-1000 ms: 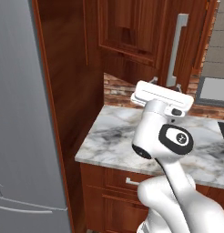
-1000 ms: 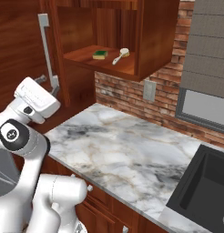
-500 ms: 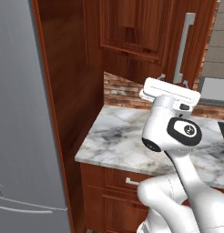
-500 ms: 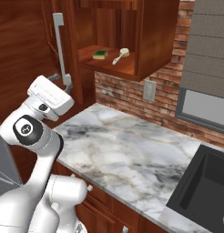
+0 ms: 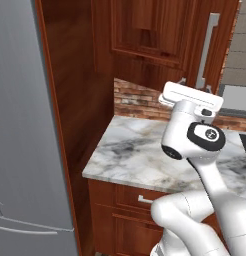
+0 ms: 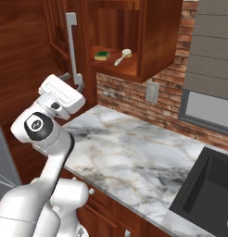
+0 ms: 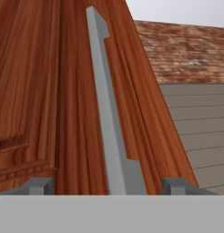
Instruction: Pick up the sponge and dish brush from the sink, and place them back in the cabinet, and close the cabinet door.
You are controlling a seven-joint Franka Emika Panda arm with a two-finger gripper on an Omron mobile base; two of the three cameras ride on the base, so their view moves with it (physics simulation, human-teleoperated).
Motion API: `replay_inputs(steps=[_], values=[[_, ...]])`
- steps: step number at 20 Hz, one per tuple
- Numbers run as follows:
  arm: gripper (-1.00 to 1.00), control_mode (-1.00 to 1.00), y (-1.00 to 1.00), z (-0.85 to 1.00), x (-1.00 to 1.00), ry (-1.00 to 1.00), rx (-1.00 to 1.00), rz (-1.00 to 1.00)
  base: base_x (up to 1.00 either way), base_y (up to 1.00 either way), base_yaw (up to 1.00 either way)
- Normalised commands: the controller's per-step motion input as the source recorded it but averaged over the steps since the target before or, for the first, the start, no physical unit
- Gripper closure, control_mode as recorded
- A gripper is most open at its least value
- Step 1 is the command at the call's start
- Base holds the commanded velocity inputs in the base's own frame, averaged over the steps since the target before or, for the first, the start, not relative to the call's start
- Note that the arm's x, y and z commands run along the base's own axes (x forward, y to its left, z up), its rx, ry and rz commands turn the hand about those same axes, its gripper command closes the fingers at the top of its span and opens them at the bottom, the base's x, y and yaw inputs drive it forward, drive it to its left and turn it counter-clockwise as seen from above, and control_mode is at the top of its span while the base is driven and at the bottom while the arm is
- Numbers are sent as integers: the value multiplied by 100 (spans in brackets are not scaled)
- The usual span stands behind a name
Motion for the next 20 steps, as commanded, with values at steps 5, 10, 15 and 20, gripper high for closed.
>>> replay_inputs(steps=[5,10,15,20], values=[[-100,-100,-32,0,24,0,0,0,0,0,0],[-100,-100,-23,0,23,0,0,0,0,0,0],[-100,-100,-21,1,20,0,0,0,0,0,0],[-100,-100,-22,3,20,0,0,0,0,0,0]])
